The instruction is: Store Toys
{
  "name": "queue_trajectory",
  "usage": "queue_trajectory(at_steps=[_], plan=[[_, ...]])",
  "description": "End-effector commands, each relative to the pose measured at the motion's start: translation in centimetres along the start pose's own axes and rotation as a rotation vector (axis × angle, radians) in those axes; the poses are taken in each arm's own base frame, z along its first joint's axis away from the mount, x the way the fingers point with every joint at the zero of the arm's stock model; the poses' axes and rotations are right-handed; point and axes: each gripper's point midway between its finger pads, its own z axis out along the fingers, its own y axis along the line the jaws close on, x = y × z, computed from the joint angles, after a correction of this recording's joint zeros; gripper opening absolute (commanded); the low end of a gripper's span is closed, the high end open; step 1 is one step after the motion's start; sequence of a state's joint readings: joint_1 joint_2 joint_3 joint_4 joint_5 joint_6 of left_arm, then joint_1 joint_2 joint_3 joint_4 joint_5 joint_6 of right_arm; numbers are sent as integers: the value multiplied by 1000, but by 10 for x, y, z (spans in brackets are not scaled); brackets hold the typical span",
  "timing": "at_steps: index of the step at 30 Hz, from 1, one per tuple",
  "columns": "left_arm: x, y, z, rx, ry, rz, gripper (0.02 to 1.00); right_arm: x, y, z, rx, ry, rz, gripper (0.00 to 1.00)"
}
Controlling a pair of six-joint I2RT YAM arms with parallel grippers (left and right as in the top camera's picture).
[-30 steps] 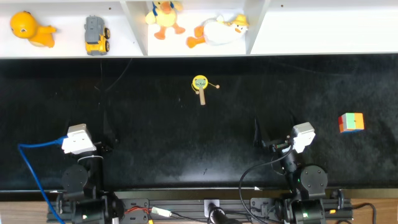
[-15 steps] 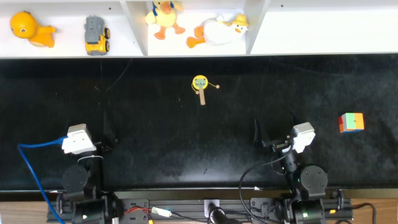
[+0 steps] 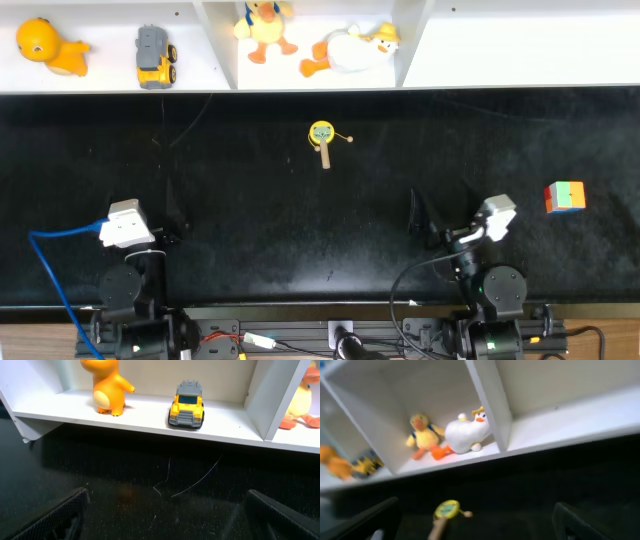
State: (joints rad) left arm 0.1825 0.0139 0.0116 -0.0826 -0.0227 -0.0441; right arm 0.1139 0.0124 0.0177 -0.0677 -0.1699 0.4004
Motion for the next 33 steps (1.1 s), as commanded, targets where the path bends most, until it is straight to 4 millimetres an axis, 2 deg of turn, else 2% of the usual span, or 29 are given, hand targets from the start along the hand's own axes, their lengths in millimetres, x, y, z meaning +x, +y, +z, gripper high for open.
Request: queue_trajectory(at_steps=[1,6,10,16,21,26,29,33], plan=[[-1,0,0,-2,-7,22,998,8,1,1,-14,27,323,996],[-1,0,0,-2,-7,22,996,9,11,1,-64,50,344,1000],[-1,0,0,-2,-7,22,996,7,27,-2,-106,120,348,1000],[-1,0,0,-2,-7,22,998,-39,58,4,-115,204,186,1000],[-1,0,0,-2,-7,22,998,-68,76,24,-76,395,68,1000],[-1,0,0,-2,-7,22,998,-92,104,43,-37,571,-41,1000],[-1,0,0,-2,-7,22,996,-93,116,52,22,642,-108,1000],[-1,0,0,-2,-7,22,996,-70,141,66,43,742,-198,998]])
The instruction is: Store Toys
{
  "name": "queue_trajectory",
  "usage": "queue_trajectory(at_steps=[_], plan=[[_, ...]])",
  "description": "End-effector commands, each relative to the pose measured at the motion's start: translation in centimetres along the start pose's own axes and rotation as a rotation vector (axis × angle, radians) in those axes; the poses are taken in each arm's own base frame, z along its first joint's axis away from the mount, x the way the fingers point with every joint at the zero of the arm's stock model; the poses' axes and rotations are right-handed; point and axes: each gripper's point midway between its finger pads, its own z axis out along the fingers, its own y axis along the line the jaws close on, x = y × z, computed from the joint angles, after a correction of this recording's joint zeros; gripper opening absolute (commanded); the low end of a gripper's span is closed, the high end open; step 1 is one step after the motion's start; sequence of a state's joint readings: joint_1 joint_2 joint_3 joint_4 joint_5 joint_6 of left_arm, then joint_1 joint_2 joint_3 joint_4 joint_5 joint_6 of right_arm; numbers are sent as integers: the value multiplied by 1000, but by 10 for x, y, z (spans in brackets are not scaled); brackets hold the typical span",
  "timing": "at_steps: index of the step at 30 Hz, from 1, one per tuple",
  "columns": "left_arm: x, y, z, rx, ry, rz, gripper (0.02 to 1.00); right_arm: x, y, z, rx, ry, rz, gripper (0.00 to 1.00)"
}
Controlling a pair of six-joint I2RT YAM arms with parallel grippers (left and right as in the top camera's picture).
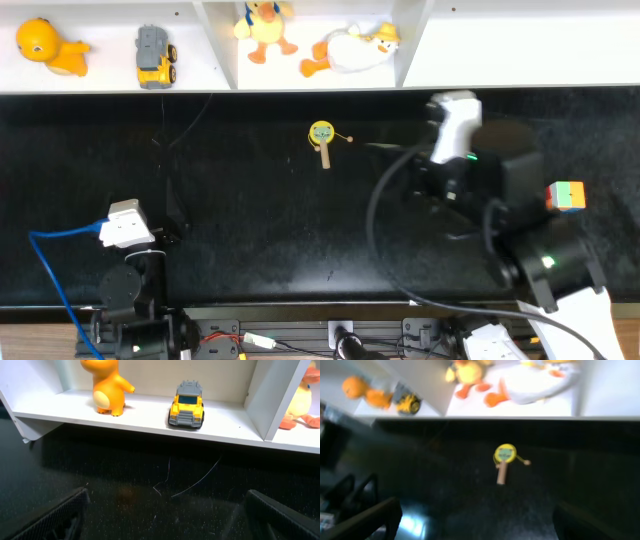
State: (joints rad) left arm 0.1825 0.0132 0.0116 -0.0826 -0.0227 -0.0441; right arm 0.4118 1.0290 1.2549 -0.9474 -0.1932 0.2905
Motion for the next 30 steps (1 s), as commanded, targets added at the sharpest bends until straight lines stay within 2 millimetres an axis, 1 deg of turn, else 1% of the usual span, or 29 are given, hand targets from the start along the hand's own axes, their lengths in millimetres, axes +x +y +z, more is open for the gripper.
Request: queue_trajectory(at_steps=[1,4,6,11,15,18,24,26,30], plan=[[0,0,0,-2,-6,22,998,-2,15,24,112,45,-105,1000],[0,0,0,-2,-6,22,998,18,22,56,136,144,-101,1000],[0,0,0,-2,-6,22,998,32,21,78,159,213,-84,1000],[0,0,0,-2,-6,22,998,64,8,128,221,369,-57,1000],[0,0,0,-2,-6,22,998,83,1,160,251,465,-53,998],[0,0,0,-2,-6,22,998,97,-7,179,282,520,-52,998],[0,0,0,-2,-6,22,996,128,-28,208,349,622,-59,1000],[0,0,0,-2,-6,22,996,135,-36,216,378,641,-68,1000],[0,0,0,-2,-6,22,998,144,-42,232,377,657,-92,993]])
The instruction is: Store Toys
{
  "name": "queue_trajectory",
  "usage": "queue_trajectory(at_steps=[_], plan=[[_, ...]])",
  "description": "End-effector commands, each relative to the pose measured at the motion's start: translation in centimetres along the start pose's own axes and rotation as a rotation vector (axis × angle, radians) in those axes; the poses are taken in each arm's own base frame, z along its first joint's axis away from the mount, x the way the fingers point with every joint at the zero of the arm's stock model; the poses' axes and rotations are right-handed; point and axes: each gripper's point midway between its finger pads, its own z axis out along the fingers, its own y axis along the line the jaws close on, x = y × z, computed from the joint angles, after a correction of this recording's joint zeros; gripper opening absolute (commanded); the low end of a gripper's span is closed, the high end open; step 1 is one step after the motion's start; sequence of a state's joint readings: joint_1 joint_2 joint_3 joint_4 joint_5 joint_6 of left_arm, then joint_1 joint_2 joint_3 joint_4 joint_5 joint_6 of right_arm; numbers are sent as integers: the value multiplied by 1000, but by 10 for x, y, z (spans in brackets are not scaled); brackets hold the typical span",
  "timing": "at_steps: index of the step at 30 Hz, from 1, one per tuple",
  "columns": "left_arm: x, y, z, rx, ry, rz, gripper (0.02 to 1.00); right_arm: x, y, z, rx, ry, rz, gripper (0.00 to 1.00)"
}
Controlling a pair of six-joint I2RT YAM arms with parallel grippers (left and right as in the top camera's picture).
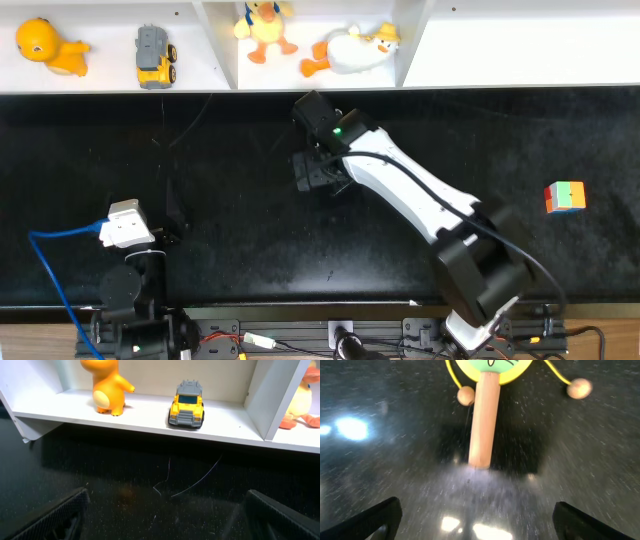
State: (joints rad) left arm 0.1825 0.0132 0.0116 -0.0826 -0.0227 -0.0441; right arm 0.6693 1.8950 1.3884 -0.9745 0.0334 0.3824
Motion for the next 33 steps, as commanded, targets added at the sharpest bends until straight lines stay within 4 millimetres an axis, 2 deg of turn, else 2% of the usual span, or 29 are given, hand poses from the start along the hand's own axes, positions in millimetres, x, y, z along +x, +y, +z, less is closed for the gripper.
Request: queue_trajectory(at_steps=[1,6,13,19,22,33], plan=[[0,0,0,-2,-6,22,996,-15,6,11,7,-31,-29,991],[0,0,0,-2,-6,22,998,-23,10,27,-5,-46,-28,921],[0,0,0,-2,-6,22,998,-30,13,38,-5,-67,-55,759],[0,0,0,-2,-6,22,998,-31,8,48,22,-62,-56,560],[0,0,0,-2,-6,22,998,-31,8,50,23,-59,-54,454],[0,0,0,-2,-6,22,998,-31,0,51,23,-46,-27,248]])
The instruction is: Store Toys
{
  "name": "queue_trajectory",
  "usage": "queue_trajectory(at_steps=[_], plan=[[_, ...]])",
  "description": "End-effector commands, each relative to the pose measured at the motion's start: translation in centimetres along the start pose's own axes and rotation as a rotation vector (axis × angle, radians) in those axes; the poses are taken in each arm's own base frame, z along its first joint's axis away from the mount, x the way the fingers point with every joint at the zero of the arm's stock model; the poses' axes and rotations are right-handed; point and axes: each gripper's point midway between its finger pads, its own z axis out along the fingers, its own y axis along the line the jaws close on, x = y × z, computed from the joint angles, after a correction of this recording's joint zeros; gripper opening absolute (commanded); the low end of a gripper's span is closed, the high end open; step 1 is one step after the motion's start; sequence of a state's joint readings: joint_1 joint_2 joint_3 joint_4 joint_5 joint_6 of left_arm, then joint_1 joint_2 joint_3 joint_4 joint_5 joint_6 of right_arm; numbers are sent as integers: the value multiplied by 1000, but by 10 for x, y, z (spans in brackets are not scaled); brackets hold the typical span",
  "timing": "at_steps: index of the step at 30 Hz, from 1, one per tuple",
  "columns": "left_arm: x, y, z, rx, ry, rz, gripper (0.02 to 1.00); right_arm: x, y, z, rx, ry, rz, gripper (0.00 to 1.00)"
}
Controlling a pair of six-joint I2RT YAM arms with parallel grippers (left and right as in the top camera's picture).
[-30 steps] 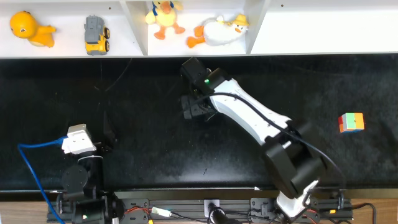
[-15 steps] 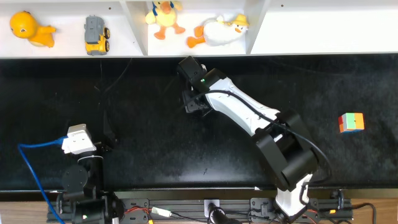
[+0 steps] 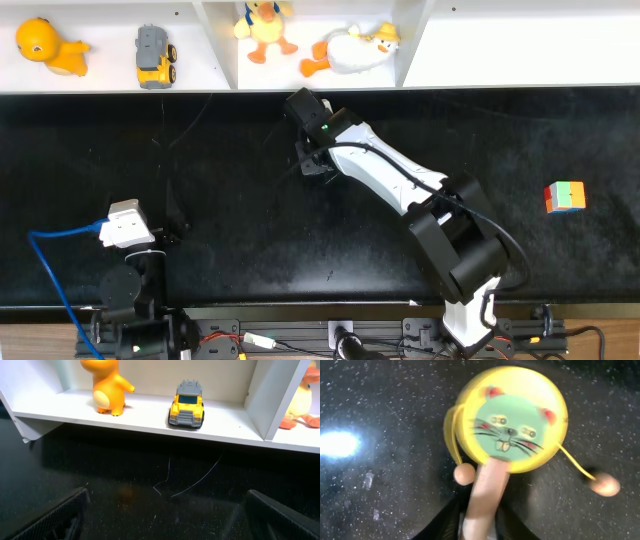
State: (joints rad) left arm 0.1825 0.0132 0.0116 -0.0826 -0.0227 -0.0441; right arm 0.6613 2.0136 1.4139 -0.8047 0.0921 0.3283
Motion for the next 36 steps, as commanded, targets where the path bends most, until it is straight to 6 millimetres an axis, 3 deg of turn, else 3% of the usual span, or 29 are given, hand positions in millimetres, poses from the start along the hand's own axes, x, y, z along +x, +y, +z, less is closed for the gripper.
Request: queue_trajectory(at_steps=[1,8,14,18,26,31,36], plan=[[0,0,0,-2,-6,22,998,8,-3,14,0,50,16,235],[0,0,0,-2,-6,22,998,12,-1,14,-11,68,16,42],[0,0,0,-2,-6,22,998,32,2,3,-38,177,20,45],[0,0,0,-2,-6,22,998,47,-3,-24,-17,259,55,45],[0,0,0,-2,-6,22,998,64,-14,-110,-28,222,107,45],[0,0,0,-2,-6,22,998,74,-44,-156,27,100,173,47],[0,0,0,-2,-6,22,998,98,-92,-174,90,22,267,47]])
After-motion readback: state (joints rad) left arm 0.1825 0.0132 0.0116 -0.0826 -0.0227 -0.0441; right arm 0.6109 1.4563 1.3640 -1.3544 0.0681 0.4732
